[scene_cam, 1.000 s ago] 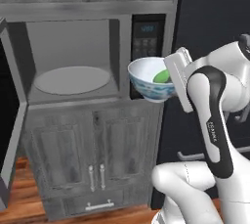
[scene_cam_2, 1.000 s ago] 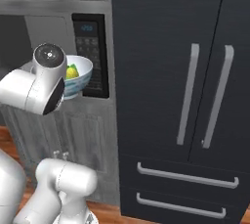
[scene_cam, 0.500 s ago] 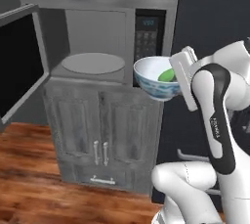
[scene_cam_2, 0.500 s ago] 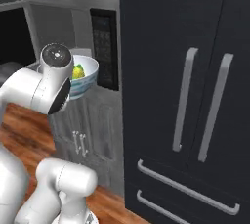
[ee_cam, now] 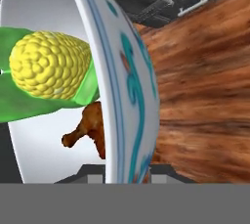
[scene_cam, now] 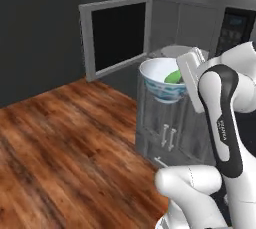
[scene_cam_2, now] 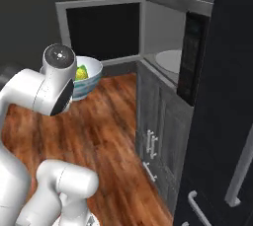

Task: The microwave is finished heating the chicken drumstick and corn. Take the bowl containing the food and place it on the dining counter.

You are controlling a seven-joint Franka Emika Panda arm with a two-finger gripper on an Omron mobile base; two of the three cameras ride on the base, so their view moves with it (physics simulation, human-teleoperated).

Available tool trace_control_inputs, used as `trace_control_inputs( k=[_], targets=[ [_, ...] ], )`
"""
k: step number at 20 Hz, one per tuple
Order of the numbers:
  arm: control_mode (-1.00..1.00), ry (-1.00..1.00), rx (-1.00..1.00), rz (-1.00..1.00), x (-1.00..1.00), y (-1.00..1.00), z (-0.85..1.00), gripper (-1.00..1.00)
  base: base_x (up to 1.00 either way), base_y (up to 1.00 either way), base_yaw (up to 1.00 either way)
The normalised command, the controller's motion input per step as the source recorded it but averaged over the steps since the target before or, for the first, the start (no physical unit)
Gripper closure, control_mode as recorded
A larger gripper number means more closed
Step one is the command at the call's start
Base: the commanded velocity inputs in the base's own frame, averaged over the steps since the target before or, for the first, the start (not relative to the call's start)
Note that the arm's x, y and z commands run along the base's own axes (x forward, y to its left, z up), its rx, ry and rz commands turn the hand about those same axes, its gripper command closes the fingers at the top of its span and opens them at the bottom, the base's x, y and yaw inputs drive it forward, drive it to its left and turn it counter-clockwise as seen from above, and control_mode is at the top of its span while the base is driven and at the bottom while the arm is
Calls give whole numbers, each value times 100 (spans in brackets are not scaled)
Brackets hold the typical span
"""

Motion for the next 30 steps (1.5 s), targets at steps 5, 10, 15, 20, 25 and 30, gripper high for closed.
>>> trace_control_inputs(
  k=[5,10,15,20,25,30],
  targets=[
    [100,0,0,0,0,0,0,100,-30,-2,100],
    [100,0,0,0,0,0,0,100,-20,0,99],
    [100,0,0,0,0,0,0,100,-11,0,89],
    [100,0,0,0,0,0,0,100,2,0,60],
    [100,0,0,0,0,0,0,100,19,0,39],
    [100,0,0,0,0,0,0,100,62,0,21]
  ],
)
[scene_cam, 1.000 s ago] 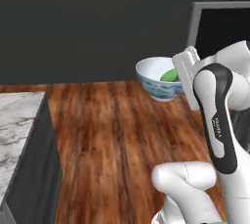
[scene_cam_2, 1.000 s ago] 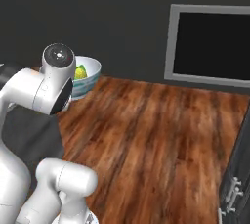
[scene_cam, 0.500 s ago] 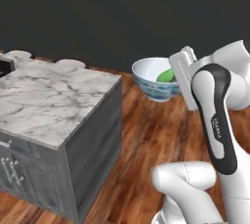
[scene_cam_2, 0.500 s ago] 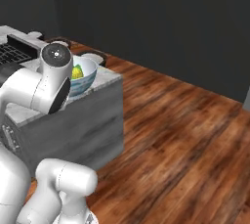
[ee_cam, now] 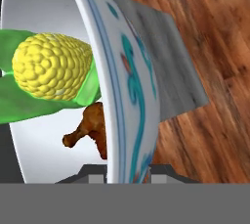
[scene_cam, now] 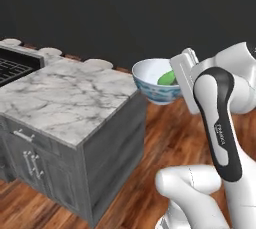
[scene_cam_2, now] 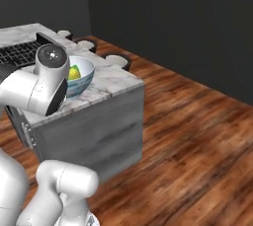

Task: The microwave is finished heating the chicken drumstick and corn. Take the bowl containing the food and place it on the dining counter.

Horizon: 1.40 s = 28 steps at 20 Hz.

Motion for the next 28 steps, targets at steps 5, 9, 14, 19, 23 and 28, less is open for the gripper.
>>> trace_control_inputs(
  k=[5,9,14,19,23,28],
  targets=[
    [100,0,0,0,0,0,0,100,76,0,11],
    [100,0,0,0,0,0,0,100,22,0,26],
    [100,0,0,0,0,0,0,100,0,0,64],
    [100,0,0,0,0,0,0,100,0,0,66],
    [100,0,0,0,0,0,0,100,3,11,54],
    [100,0,0,0,0,0,0,100,18,41,43]
  ],
)
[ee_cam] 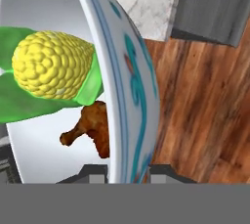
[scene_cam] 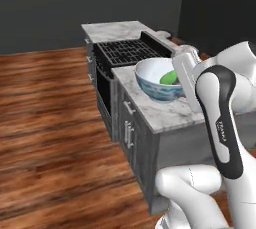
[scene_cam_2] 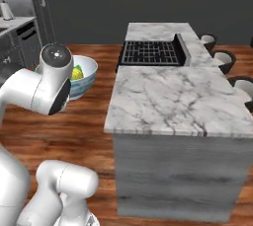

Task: The microwave is finished heating the chicken drumstick and corn. Take the bowl containing the food and place it on the dining counter.

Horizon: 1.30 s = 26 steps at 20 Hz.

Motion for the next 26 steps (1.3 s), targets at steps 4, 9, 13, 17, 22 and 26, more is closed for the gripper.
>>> trace_control_inputs(
  k=[4,9,13,17,22,26],
  targets=[
    [100,0,0,0,0,0,0,100,36,94,33],
    [100,0,0,0,0,0,0,100,71,99,17],
    [100,0,0,0,0,0,0,100,100,60,2],
    [100,0,0,0,0,0,0,100,100,39,0],
    [100,0,0,0,0,0,0,100,100,25,0],
    [100,0,0,0,0,0,0,100,100,40,0]
  ],
)
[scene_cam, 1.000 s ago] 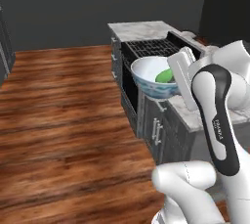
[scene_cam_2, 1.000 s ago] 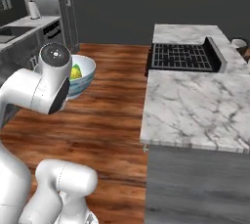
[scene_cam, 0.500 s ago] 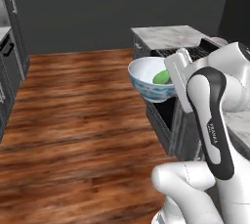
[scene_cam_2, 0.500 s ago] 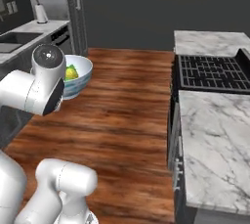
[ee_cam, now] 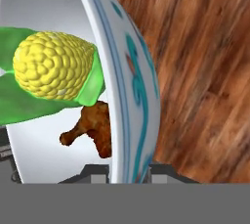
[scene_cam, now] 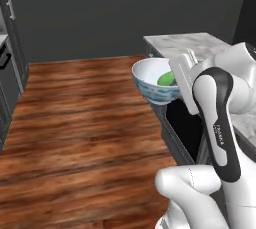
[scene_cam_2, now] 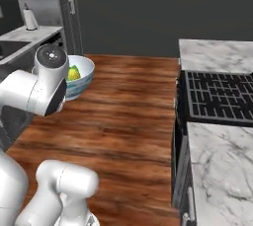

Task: The microwave is finished heating the chicken drumstick and corn. Take the bowl containing the food and place it on the dining counter.

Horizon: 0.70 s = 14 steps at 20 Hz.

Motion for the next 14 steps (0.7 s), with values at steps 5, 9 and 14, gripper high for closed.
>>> trace_control_inputs(
  k=[5,9,14],
  targets=[
    [100,0,0,0,0,0,0,100,100,51,-5],
    [100,0,0,0,0,0,0,100,100,60,-11],
    [100,0,0,0,0,0,0,100,100,45,-17]
  ],
)
